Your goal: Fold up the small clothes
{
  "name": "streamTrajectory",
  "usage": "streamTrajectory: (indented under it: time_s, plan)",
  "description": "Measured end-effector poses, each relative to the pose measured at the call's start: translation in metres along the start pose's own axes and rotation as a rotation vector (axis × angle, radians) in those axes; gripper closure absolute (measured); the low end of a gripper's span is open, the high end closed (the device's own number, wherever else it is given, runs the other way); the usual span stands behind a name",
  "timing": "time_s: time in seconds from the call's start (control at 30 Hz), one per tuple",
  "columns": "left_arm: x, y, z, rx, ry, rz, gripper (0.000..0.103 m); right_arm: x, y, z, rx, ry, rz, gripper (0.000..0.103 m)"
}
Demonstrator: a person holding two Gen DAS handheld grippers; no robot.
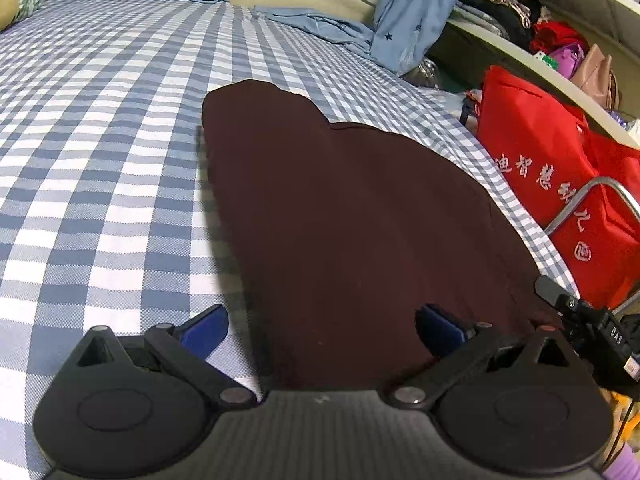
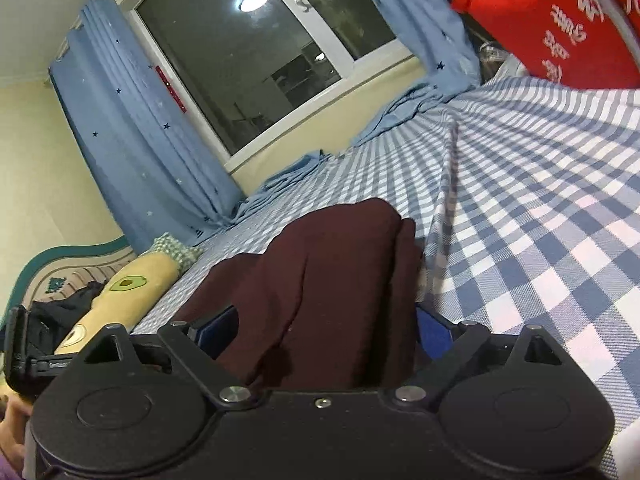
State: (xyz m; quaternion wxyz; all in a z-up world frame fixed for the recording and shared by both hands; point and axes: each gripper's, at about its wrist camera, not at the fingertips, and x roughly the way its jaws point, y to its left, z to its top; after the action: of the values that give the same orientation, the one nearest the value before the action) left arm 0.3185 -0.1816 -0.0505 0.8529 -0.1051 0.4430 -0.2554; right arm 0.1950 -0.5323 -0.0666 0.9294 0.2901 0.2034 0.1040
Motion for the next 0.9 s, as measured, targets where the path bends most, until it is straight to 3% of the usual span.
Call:
streamTrajectory:
  time_s: [0.17,0.33,0.53,0.67,0.9]
  plan:
    - [0.002,0.000,0.009,0.011,0.062,0.009,0.000,-0.004,0.008,0.004,-0.049,-0.013,0.026,0.013]
    - [0.003,-0.005,0.011,0.031,0.073,0.027,0.000,-0.001,0.019,0.012,-0.126,0.008,0.048,0.013]
    - [0.007,-0.012,0.010,0.063,0.065,0.038,0.000,0.032,0.014,0.040,-0.153,0.146,0.052,0.012]
    - [0.011,-0.018,0.010,0.097,0.058,0.054,0.000,0.050,-0.003,0.036,-0.096,0.230,-0.023,0.019]
    - [0.013,-0.023,0.009,0.129,0.052,0.070,0.000,0.042,-0.011,0.025,-0.054,0.189,-0.013,0.020]
